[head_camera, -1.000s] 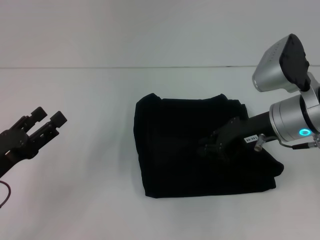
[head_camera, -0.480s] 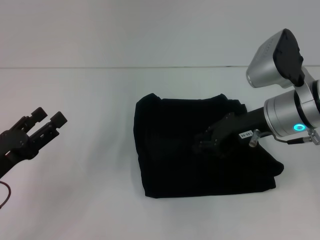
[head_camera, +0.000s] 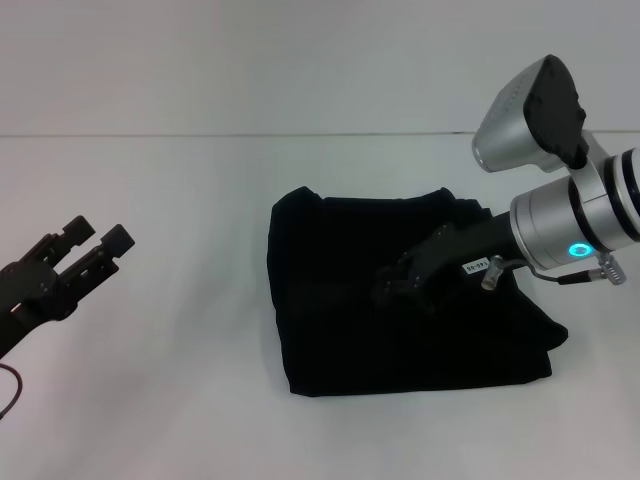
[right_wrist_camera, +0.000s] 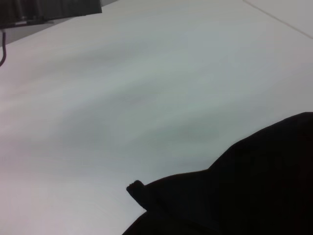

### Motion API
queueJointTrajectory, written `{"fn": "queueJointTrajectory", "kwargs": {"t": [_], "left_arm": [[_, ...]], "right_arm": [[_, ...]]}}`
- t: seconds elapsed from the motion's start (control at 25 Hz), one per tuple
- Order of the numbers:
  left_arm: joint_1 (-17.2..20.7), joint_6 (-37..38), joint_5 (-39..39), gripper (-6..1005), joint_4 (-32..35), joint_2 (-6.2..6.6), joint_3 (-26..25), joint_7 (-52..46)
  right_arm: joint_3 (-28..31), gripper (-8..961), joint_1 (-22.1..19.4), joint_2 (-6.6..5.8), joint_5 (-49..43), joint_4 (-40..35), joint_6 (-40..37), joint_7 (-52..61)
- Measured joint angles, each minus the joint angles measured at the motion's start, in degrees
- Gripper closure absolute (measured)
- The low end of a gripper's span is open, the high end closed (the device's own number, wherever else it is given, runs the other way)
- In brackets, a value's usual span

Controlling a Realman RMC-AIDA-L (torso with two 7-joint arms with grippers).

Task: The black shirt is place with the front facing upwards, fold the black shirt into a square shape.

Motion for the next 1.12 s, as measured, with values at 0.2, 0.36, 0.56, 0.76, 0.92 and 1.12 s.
{"fn": "queueJointTrajectory", "kwargs": {"t": [0.2, 0.36, 0.56, 0.76, 0.92, 1.12], "left_arm": [[0.15, -0.01, 0.00, 151, 0.00, -0.05, -0.02, 0.00], [0.17, -0.01, 0.00, 151, 0.00, -0.05, 0.07, 0.05], [0.19, -0.01, 0.00, 151, -0.03, -0.10, 0.13, 0.15], [0.19, -0.01, 0.00, 151, -0.09, -0.13, 0.18, 0.16], [0.08, -0.01, 0.00, 151, -0.09, -0.14, 0.20, 0.09], [0.02, -0.01, 0.00, 151, -0.09, -0.14, 0.00, 0.04]], "right_arm": [[-0.46, 737, 0.89, 0.06, 0.00, 1.00, 0.43, -0.30], [-0.65, 736, 0.95, 0.16, 0.19, 0.71, 0.30, -0.37], [-0.19, 813, 0.96, 0.09, 0.41, 0.53, -0.14, -0.46], [-0.17, 837, 0.96, 0.02, 0.47, 0.35, -0.23, -0.47], [-0.16, 840, 0.89, -0.01, 0.66, -0.23, -0.35, -0.46], [-0.03, 857, 0.34, -0.02, 2.05, -0.95, -1.17, -1.34]]}}
